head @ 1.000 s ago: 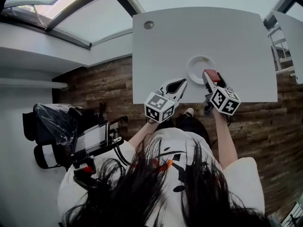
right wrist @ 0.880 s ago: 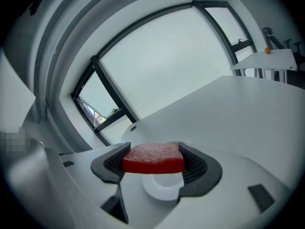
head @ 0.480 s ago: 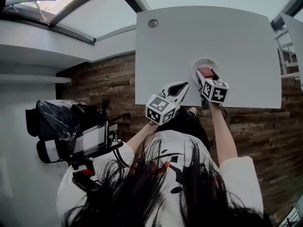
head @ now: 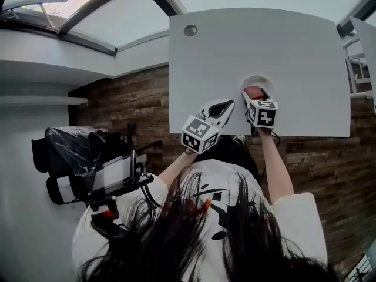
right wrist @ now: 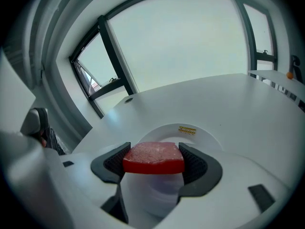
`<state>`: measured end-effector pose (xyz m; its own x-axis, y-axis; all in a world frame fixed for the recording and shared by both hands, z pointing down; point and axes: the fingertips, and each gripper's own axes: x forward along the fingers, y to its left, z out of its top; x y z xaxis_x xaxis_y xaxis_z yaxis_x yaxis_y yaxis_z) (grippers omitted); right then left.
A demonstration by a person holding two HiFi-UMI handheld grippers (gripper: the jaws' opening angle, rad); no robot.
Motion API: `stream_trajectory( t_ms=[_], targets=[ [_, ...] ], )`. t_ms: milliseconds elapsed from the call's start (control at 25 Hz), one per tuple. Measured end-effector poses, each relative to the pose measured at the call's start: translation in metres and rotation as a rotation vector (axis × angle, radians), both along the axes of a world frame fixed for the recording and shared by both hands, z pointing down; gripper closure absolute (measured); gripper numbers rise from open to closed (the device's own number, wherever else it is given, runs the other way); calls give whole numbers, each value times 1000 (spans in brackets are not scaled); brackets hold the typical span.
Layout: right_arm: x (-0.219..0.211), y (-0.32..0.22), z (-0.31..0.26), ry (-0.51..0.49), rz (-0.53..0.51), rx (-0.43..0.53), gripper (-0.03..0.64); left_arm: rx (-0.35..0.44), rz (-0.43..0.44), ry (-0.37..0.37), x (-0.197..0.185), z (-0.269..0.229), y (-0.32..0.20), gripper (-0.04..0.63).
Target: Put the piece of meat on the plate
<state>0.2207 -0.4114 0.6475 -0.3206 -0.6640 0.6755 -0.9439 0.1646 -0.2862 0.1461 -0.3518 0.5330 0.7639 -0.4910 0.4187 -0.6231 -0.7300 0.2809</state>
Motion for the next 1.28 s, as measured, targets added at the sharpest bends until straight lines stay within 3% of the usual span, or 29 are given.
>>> stream_trajectory(
  t_ms=[400, 760, 1280],
  targets=[
    [-7, 9, 9, 194, -117, -22, 298, 17, -1, 26, 2, -9, -22, 591],
    [-6, 11, 18, 161, -79, -99, 298, 24, 16, 34, -4, -13, -31, 591],
    [-13, 11, 12, 166, -23, -113, 298, 24, 22, 57, -25, -21, -38, 591]
  ],
)
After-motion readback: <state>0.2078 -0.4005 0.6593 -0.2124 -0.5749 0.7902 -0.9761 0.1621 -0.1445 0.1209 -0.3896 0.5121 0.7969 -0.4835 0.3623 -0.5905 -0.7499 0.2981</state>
